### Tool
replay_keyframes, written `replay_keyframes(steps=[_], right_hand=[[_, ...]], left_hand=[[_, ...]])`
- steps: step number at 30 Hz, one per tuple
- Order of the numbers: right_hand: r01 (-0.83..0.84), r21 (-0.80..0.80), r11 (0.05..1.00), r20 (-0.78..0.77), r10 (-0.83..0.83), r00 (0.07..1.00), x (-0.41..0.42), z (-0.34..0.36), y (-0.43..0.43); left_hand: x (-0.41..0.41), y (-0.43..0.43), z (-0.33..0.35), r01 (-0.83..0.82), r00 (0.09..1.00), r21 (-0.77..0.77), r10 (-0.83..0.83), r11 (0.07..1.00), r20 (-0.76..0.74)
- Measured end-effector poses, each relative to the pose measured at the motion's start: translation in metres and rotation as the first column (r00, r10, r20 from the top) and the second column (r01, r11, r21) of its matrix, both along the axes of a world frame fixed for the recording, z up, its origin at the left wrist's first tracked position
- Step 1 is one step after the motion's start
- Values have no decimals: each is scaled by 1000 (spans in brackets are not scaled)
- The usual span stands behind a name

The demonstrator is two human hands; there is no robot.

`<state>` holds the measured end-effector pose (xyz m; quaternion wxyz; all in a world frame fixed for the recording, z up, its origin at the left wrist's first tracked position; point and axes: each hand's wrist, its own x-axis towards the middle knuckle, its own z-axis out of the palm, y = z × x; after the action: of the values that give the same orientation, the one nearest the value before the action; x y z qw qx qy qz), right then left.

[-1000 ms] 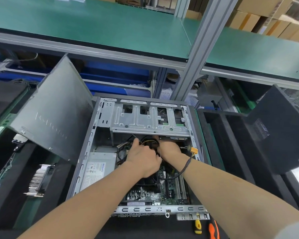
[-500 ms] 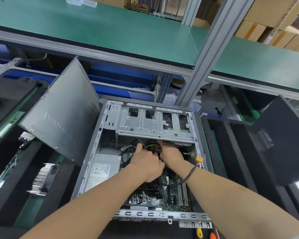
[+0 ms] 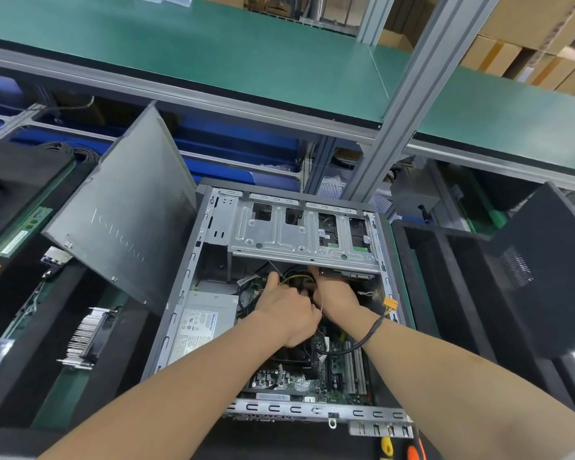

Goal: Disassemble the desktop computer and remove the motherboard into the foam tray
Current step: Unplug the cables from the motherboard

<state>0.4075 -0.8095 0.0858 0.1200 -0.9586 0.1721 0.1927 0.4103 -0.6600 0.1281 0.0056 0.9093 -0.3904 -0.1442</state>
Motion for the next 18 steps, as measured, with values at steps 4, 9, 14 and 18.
replay_keyframes(steps=[4,9,14,18], right_hand=[[-20,-13,1000,-29,20,999,2,0,-2],[-9,-20,1000,-45,8,999,5,-3,-3],[5,-31,999,-34,-6,999,2,0,-1],[2,-131,991,-77,-12,997,3,4,2]], left_hand=[[1,0,-1,4,1000,-6,-4,1000,-13],[2,0,-2,-10,1000,-8,9,1000,-14],[2,0,-3,-18,1000,1,18,1000,-25],[2,-1,-3,-21,999,4,22,1000,-50]])
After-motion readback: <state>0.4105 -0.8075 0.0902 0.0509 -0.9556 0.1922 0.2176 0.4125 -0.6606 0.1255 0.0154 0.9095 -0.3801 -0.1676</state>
